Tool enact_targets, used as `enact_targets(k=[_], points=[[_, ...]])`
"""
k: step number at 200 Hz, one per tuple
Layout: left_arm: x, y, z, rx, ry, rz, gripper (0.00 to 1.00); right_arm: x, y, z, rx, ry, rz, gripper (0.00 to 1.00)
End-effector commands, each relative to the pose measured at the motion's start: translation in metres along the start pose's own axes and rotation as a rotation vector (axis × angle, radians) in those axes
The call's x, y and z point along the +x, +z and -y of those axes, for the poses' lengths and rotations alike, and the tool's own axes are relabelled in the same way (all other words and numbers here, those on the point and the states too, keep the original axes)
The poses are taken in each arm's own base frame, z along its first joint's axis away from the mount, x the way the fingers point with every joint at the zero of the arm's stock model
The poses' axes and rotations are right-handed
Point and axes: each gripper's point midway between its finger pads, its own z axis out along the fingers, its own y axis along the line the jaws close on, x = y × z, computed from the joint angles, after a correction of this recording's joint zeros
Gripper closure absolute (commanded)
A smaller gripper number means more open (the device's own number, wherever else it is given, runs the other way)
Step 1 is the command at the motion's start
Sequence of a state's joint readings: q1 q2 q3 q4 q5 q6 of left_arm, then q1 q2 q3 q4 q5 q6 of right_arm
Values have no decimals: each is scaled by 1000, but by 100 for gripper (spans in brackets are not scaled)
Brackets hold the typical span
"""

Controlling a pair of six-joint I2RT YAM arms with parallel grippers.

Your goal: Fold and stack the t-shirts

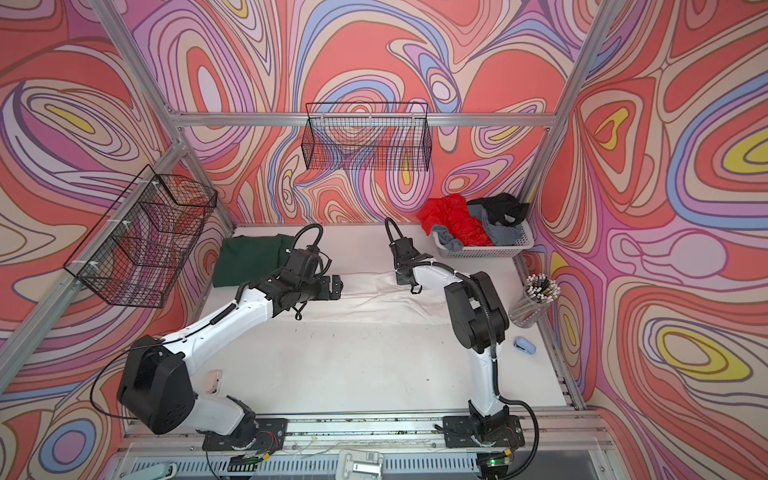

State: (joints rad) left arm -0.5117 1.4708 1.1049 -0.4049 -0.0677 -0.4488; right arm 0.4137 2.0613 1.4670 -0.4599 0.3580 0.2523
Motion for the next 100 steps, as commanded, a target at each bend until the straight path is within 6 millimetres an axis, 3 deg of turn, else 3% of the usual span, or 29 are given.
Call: enact_targets(k=[1, 10, 34, 48, 100], points=[[1, 2, -3, -25, 6, -13, 0, -11, -2, 4, 36, 16, 28, 100], [1, 2, -3, -25, 7, -14, 0, -12, -4, 3, 23, 16, 25, 100], [1, 4, -3, -25, 8, -15, 0, -12, -12, -24, -138, 9, 4, 75], [2, 6, -2, -24, 7, -18, 0, -9, -13, -36, -208, 6, -12, 67], [2, 7, -1, -21, 8, -26, 0, 4, 11, -33, -139, -34, -74, 64]])
